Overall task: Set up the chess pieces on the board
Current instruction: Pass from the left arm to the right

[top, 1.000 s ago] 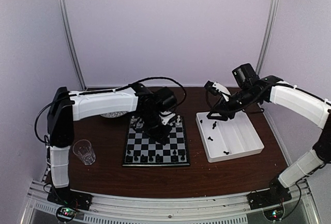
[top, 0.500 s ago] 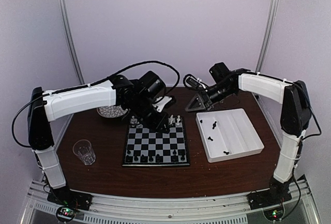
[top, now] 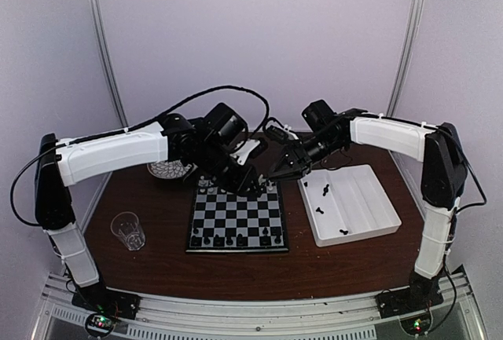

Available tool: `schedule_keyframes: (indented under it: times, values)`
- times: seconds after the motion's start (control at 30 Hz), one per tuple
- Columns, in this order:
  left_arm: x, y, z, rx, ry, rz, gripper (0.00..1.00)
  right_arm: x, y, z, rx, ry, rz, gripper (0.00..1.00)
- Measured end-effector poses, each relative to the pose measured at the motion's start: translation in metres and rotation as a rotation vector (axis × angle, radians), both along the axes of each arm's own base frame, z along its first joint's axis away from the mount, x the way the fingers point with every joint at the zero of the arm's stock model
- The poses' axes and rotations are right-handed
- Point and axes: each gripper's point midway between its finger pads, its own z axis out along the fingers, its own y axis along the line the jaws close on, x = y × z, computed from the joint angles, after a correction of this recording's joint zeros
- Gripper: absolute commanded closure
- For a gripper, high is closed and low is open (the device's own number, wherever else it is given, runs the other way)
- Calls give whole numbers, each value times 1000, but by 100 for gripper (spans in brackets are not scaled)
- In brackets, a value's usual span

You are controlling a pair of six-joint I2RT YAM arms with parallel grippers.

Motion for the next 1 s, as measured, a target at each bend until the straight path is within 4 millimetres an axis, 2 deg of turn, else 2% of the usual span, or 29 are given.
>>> schedule_keyframes:
  times: [0.2,0.37,0.57,0.67,0.8,0.9,1.0]
  values:
    - [1,-5,9,-40,-7,-2,82,-1,4,1,13,22,-2,52]
    - [1,-6,9,-44,-6,-2,82,-4,11,5,39,43,9,60]
    - [1,-5,11,-47,-9,2,82,-13,19,3,60,88,28,63]
    - [1,-5,13,-54,-14,4,82,-13,21,5,72,86,33,70]
    - [1,-5,16,-61,-21,5,82,-14,22,5,75,96,32,87]
    - [2,-6,17,-66,-28,7,81,-14,21,3,73,101,30,93]
    - [3,-6,16,-62,-28,9,67,-13,21,2,74,97,29,95]
